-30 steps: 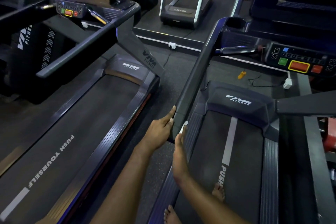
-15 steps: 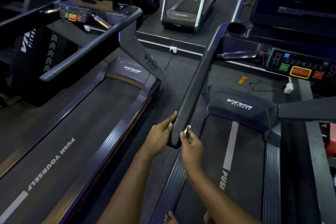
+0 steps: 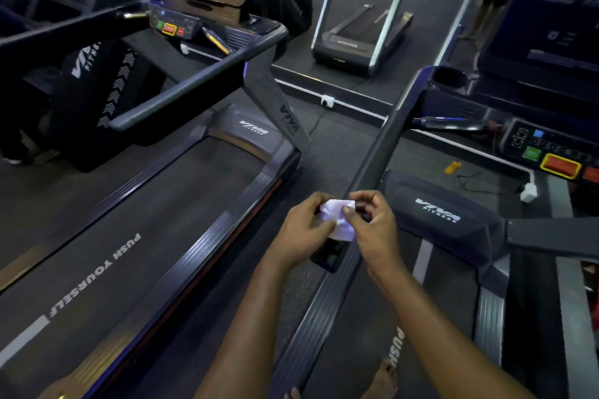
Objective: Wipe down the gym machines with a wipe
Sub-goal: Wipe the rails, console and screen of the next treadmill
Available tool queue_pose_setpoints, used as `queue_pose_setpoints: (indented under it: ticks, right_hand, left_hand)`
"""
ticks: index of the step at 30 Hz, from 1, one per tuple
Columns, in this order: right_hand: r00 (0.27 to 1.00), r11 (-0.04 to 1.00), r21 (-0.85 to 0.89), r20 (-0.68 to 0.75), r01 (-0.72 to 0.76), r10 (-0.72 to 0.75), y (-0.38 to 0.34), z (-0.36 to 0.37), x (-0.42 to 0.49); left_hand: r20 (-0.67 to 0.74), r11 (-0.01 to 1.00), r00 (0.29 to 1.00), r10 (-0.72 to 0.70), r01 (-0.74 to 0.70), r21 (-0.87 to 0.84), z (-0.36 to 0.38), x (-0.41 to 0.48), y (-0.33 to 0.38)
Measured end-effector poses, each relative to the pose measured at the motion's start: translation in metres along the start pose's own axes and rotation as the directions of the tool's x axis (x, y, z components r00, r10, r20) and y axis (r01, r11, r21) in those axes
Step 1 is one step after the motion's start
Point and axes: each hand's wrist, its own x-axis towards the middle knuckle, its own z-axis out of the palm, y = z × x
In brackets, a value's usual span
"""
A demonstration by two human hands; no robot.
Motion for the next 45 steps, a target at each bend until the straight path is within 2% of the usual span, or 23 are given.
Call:
queue_pose_setpoints:
  ticks: [3, 5, 7, 10, 13, 16, 20, 22, 29, 35, 41, 45]
  right_hand:
    - [0.999, 0.995, -0.101, 0.034, 0.002, 0.001, 0.008, 0.008, 0.004]
    - [0.998, 0.987, -0.161, -0.061, -0.029, 0.02, 0.017, 0.009, 0.003]
    - [0.98, 0.975, -0.203, -0.193, -0.094, 0.055, 0.025, 0.007, 0.003]
    - [0.958, 0.954, -0.219, -0.242, -0.205, 0.151, 0.037, 0.006, 0.01]
    - [0.955, 0.941, -0.188, -0.145, -0.282, 0.257, 0.044, 0.012, 0.02]
    - [0.944, 0.928, -0.176, -0.086, -0.328, 0.318, 0.045, 0.023, 0.026]
    - [0.955, 0.925, -0.239, -0.097, -0.295, 0.28, 0.047, 0.031, 0.025]
    - [0.959, 0.918, -0.279, -0.104, -0.283, 0.264, 0.053, 0.031, 0.025]
    - [0.965, 0.923, -0.287, -0.125, -0.256, 0.229, 0.06, 0.031, 0.025]
    - [0.97, 0.927, -0.288, -0.116, -0.24, 0.215, 0.059, 0.03, 0.024]
    - [0.97, 0.935, -0.264, -0.123, -0.237, 0.211, 0.06, 0.029, 0.022]
    - [0.967, 0.937, -0.256, -0.151, -0.238, 0.204, 0.056, 0.03, 0.021]
  left_hand:
    - [-0.209, 0.989, 0.977, 0.035, -0.003, 0.15, -0.008, 0.0, -0.009]
    - [-0.369, 0.973, 0.929, -0.024, 0.106, 0.205, -0.013, -0.001, -0.02]
    - [-0.435, 0.962, 0.894, -0.105, 0.203, 0.184, -0.013, -0.007, -0.03]
    - [-0.281, 0.96, 0.949, -0.143, 0.202, 0.193, 0.007, -0.026, -0.04]
    - [-0.07, 0.982, 0.982, -0.176, 0.18, 0.065, 0.038, -0.058, -0.035]
    - [-0.06, 0.977, 0.979, -0.196, 0.189, -0.101, 0.049, -0.078, -0.03]
    - [0.159, 0.938, 0.945, -0.286, 0.31, -0.154, 0.027, -0.042, -0.037]
    - [0.224, 0.914, 0.921, -0.319, 0.361, -0.184, 0.026, -0.023, -0.04]
    - [0.18, 0.825, 0.924, -0.338, 0.383, -0.416, 0.031, -0.065, -0.05]
    - [0.277, 0.811, 0.868, -0.411, 0.488, -0.324, 0.028, -0.02, -0.05]
    - [0.222, 0.741, 0.84, -0.495, 0.542, -0.398, 0.034, -0.057, -0.068]
    - [0.339, 0.793, 0.856, -0.391, 0.5, -0.348, 0.029, 0.0, -0.055]
